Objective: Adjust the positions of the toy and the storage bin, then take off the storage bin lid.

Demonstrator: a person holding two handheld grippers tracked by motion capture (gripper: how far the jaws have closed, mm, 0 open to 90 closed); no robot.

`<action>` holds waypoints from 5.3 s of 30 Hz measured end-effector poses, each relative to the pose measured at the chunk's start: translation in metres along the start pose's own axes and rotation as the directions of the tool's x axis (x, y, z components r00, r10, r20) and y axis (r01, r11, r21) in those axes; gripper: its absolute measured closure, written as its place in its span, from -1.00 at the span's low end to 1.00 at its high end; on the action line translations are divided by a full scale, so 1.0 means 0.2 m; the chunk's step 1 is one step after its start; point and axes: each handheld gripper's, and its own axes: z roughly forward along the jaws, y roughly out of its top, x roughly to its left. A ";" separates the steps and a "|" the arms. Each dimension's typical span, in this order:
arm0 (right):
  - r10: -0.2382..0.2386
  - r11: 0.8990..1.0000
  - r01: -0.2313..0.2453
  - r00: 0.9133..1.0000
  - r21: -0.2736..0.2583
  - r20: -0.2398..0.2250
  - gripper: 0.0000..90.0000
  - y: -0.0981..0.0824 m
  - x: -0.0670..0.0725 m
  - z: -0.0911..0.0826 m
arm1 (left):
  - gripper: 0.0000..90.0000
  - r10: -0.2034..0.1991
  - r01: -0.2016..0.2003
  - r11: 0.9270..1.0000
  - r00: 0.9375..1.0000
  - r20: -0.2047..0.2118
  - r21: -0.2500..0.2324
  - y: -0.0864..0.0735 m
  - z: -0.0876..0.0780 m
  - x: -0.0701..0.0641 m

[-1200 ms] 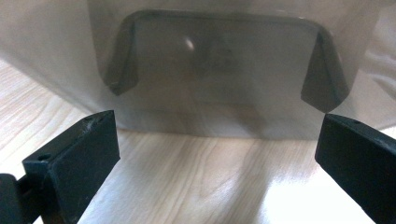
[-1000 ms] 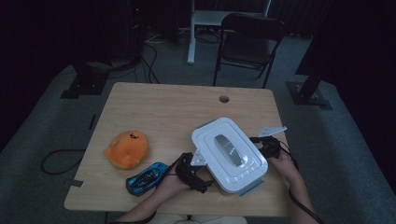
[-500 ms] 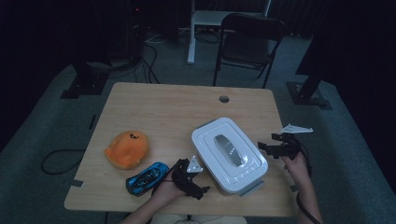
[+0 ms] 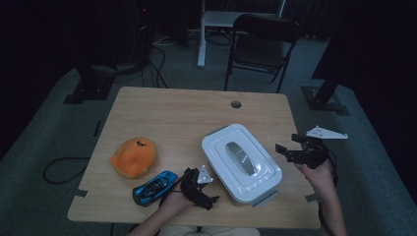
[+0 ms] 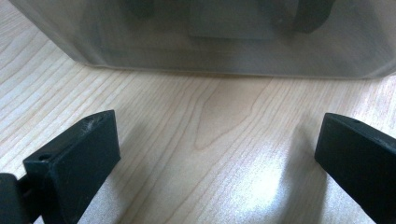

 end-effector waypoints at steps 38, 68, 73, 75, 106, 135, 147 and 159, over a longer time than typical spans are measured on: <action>-0.081 0.996 0.082 0.996 0.027 -0.043 -0.45 -0.05 0.61 -0.05 | -0.99 -0.002 0.002 1.000 1.000 0.001 -0.009 -0.01 0.00 0.00; -0.134 0.982 0.132 0.991 0.135 0.008 0.48 -0.09 0.69 0.09 | -0.99 -0.002 0.002 1.000 1.000 0.001 -0.009 -0.01 0.00 0.00; -0.140 0.980 0.136 0.990 0.148 0.015 0.50 -0.08 0.70 0.09 | -0.99 -0.002 0.002 1.000 1.000 0.000 -0.009 -0.01 0.00 0.00; -0.138 0.980 0.134 0.990 0.144 0.016 0.50 -0.07 0.70 0.09 | -0.99 -0.002 0.002 1.000 1.000 0.000 -0.010 -0.01 0.00 0.00; -0.084 0.996 0.087 0.988 -0.012 0.130 0.50 0.17 0.46 -0.02 | -0.99 -0.002 0.002 1.000 1.000 0.000 -0.008 -0.01 0.00 0.00; 0.041 0.999 -0.040 0.958 -0.010 0.285 0.50 0.15 0.00 0.17 | -0.99 -0.005 0.005 1.000 1.000 0.000 -0.011 -0.01 0.00 0.00; 0.088 0.992 -0.114 0.934 0.055 0.346 0.50 -0.01 -0.18 0.35 | -0.99 -0.004 0.004 1.000 1.000 0.000 -0.010 -0.01 -0.01 0.00; 0.122 0.979 -0.172 0.924 0.109 0.361 0.50 -0.16 -0.24 0.50 | -0.99 -0.004 0.004 1.000 1.000 0.000 -0.009 -0.01 -0.01 0.00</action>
